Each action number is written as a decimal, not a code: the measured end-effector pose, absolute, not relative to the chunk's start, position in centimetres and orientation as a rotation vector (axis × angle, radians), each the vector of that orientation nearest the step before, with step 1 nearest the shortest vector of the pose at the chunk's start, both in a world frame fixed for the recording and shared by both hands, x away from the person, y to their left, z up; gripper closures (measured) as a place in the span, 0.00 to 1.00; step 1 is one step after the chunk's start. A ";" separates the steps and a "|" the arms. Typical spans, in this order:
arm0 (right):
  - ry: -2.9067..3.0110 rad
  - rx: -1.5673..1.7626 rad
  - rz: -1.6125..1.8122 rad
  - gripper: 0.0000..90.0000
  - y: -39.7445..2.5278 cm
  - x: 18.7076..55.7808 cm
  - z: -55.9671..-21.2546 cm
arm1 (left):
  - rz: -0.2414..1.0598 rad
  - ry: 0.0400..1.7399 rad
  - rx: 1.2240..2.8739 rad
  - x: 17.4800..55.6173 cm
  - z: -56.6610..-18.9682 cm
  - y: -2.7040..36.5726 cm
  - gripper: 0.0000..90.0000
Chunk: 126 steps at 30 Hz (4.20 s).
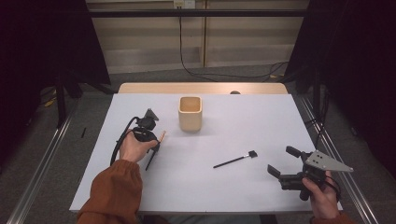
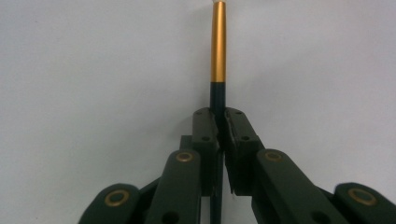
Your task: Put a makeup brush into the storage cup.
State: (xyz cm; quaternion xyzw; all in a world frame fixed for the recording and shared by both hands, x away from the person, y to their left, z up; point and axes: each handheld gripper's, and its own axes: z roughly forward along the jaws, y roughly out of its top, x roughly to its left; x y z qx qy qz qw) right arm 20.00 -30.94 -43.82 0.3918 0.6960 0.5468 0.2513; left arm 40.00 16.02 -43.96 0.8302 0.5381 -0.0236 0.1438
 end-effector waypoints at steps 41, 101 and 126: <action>1.902 1.065 1.490 0.00 -31.0 20.0 -43.9 | 0.147 1.279 2.057 36.7 -41.0 19.4 0.93; 1.900 1.059 1.504 0.00 -31.0 19.9 -43.8 | 0.449 0.859 1.684 33.0 -38.0 20.9 0.93; 1.894 1.065 1.511 0.00 -31.1 19.9 -43.7 | 0.422 0.790 1.723 33.5 -36.2 17.0 0.93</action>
